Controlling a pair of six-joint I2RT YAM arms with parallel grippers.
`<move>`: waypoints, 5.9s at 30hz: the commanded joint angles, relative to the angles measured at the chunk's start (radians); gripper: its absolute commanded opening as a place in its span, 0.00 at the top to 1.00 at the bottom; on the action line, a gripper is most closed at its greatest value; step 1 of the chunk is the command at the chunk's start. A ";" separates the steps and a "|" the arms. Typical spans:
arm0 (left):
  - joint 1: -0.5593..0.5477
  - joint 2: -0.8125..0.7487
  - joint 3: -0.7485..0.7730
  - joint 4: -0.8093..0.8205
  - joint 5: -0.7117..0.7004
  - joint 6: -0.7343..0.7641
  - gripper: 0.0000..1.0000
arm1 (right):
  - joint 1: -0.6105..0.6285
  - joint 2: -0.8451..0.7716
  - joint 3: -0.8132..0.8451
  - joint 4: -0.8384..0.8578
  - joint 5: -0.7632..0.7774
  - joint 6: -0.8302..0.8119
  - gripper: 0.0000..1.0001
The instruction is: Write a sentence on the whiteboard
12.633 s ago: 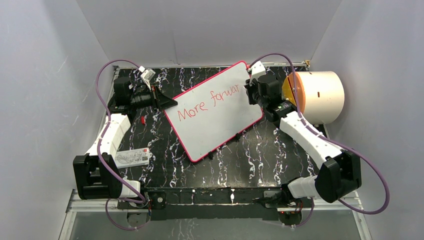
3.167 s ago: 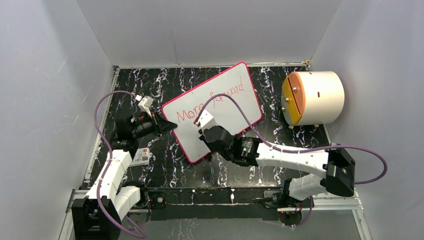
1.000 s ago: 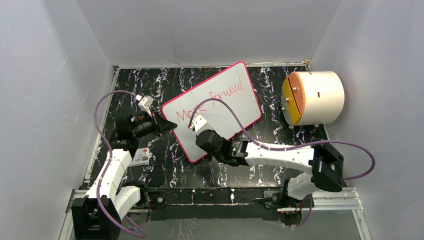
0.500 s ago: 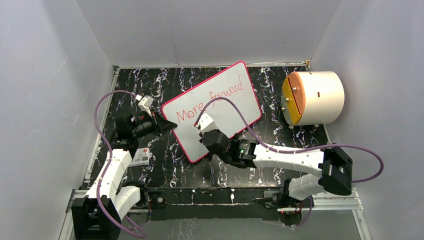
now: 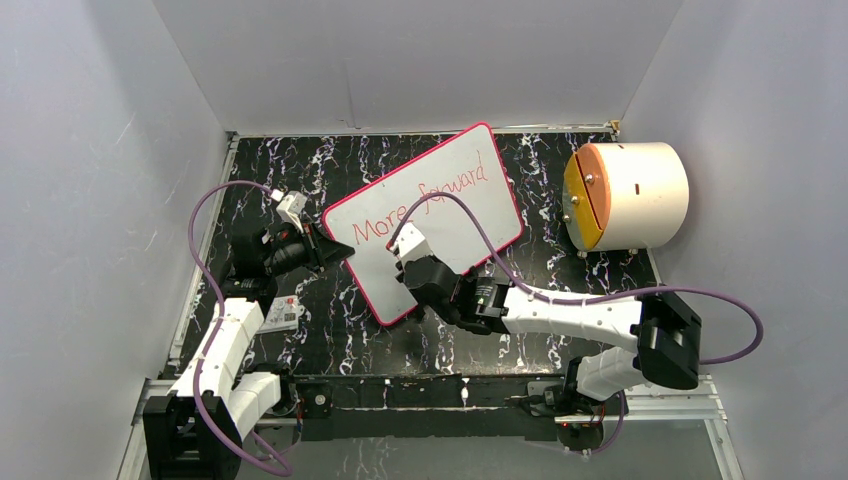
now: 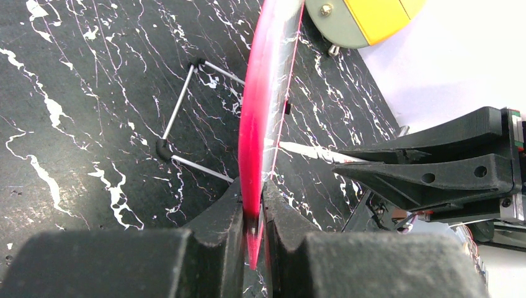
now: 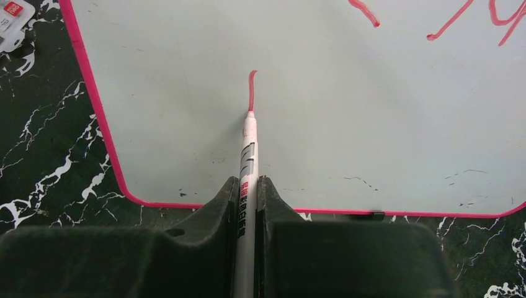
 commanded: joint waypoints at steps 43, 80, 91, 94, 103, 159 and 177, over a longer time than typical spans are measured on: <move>0.008 0.012 0.009 -0.057 -0.070 0.021 1.00 | -0.041 0.006 -0.028 -0.026 0.040 0.052 1.00; 0.008 0.016 0.008 -0.057 -0.073 0.018 1.00 | -0.038 -0.074 -0.036 -0.003 -0.023 0.045 1.00; 0.008 0.018 0.008 -0.060 -0.072 0.018 1.00 | -0.081 -0.111 -0.048 0.014 0.015 0.016 1.00; 0.008 0.018 0.009 -0.060 -0.071 0.018 1.00 | -0.085 -0.098 -0.041 0.026 0.003 0.010 1.00; 0.008 0.024 0.009 -0.060 -0.065 0.018 1.00 | -0.086 -0.065 -0.031 0.052 -0.019 0.003 1.00; 0.008 0.036 0.010 -0.057 -0.052 0.012 1.00 | -0.105 -0.025 -0.046 -0.004 -0.106 0.009 1.00; 0.008 0.036 0.010 -0.060 -0.053 0.015 1.00 | -0.107 -0.036 -0.061 -0.051 -0.029 0.018 1.00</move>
